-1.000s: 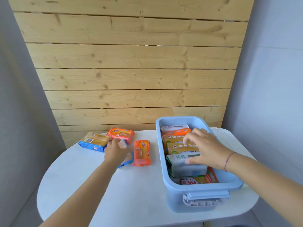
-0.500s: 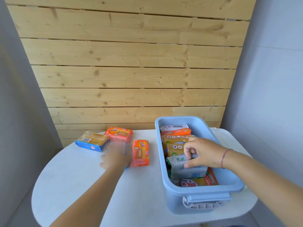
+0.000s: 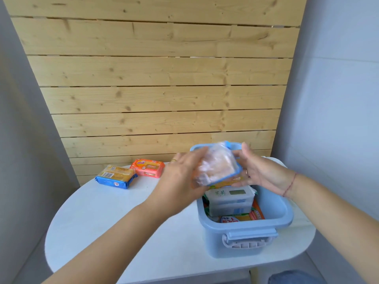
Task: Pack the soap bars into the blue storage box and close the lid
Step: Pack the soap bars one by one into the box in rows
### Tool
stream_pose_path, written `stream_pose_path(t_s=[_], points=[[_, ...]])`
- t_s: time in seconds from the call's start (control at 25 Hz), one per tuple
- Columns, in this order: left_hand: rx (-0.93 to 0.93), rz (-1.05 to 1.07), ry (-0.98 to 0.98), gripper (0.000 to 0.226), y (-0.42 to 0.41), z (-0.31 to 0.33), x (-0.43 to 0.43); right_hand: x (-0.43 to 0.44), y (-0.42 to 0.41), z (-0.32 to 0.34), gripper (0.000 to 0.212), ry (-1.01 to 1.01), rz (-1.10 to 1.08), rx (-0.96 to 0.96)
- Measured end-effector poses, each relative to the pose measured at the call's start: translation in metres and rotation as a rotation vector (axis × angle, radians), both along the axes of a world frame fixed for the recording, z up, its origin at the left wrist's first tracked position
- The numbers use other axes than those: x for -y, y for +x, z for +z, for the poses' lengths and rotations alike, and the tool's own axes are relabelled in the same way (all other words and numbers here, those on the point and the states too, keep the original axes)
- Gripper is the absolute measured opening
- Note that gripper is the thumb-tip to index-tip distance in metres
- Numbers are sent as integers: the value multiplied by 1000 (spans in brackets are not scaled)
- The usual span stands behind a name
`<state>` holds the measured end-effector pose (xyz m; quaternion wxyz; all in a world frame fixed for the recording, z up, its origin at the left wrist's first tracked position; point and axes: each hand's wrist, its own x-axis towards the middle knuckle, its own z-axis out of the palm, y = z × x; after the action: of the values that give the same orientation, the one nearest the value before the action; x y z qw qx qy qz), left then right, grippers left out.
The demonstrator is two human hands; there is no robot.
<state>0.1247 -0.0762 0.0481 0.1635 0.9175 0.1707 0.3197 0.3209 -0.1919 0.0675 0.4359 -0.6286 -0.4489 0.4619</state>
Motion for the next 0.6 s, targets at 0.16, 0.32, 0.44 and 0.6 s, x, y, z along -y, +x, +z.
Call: stream_pose_path(t_s=[0.16,0.32,0.44,0.6], points=[[-120,-143,374,87,18,3,17,14,4,10,48,89,55,365],[-171,-233,-100,84,12,10,17,27,5,4,33,-27,85,516],[33,-28,-364,49,0,-1,-19,26,-9,-16,30,-51,94,759],[-74,386,-588,45,-17,-65,-85,20,-22,-25,33,-7,72,1127]])
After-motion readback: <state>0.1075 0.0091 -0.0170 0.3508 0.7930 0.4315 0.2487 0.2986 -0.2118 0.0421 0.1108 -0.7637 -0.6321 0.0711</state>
